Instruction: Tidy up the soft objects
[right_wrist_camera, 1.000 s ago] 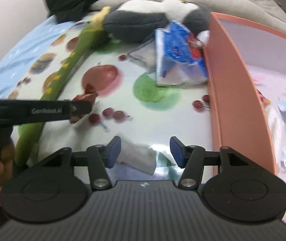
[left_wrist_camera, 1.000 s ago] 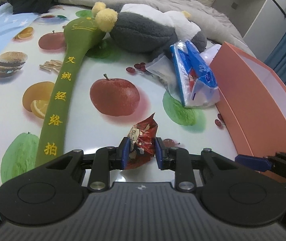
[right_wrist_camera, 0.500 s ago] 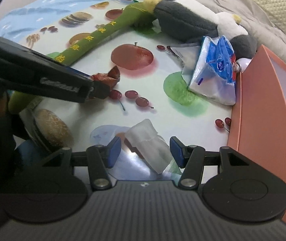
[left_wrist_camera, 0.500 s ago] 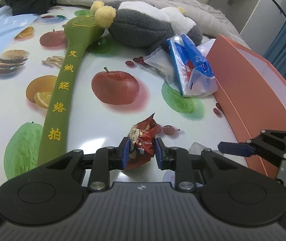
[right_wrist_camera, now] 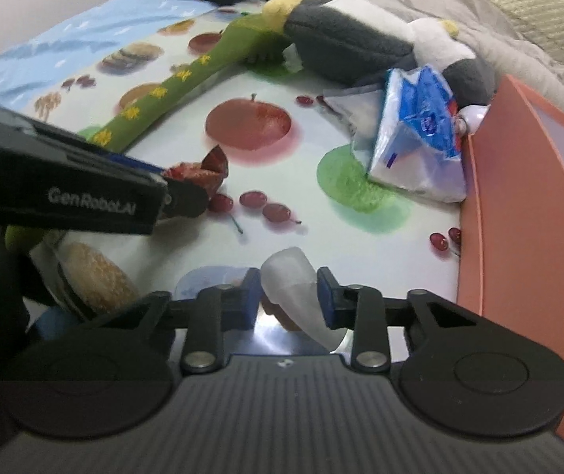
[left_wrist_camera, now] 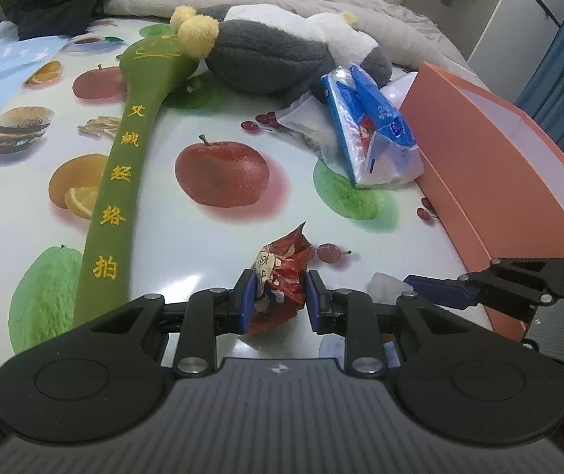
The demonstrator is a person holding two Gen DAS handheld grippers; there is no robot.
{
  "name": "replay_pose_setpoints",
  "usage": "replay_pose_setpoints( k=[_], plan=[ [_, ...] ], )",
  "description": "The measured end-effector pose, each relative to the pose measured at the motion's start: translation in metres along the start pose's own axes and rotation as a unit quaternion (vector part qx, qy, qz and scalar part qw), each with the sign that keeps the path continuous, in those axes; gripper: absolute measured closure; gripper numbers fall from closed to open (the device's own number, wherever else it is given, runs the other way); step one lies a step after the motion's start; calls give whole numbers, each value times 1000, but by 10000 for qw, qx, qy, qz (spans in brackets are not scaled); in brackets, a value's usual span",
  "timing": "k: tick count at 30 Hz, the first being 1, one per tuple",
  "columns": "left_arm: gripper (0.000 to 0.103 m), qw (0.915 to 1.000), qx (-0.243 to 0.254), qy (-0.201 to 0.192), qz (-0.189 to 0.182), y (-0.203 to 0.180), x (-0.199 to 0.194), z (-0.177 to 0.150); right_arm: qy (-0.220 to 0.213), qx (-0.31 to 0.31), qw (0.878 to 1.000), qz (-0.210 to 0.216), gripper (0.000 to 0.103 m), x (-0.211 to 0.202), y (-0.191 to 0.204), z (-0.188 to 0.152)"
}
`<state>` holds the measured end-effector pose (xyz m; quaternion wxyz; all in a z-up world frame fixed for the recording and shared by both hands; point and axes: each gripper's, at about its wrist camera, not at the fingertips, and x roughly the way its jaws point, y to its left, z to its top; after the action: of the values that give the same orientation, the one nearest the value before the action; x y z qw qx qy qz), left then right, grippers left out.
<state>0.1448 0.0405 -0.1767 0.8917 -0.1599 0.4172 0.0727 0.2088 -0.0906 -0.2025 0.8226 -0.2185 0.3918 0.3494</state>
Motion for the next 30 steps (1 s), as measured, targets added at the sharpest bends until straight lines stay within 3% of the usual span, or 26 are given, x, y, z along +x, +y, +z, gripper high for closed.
replay_pose_setpoints(
  k=[2,16,30],
  plan=[
    [71,10000,2,-15,-13,-1,-2,1,-71,291,9996,6,79,-5,-4,0],
    [71,9996,-7,-233,-141,-11,-31,20,-556,1641,9845,-268,83,-54,-29,5],
    [71,9961,194,-622,-602,-46,-86,55,-1403,2059,9670,-537,84,-130,-45,30]
  ],
)
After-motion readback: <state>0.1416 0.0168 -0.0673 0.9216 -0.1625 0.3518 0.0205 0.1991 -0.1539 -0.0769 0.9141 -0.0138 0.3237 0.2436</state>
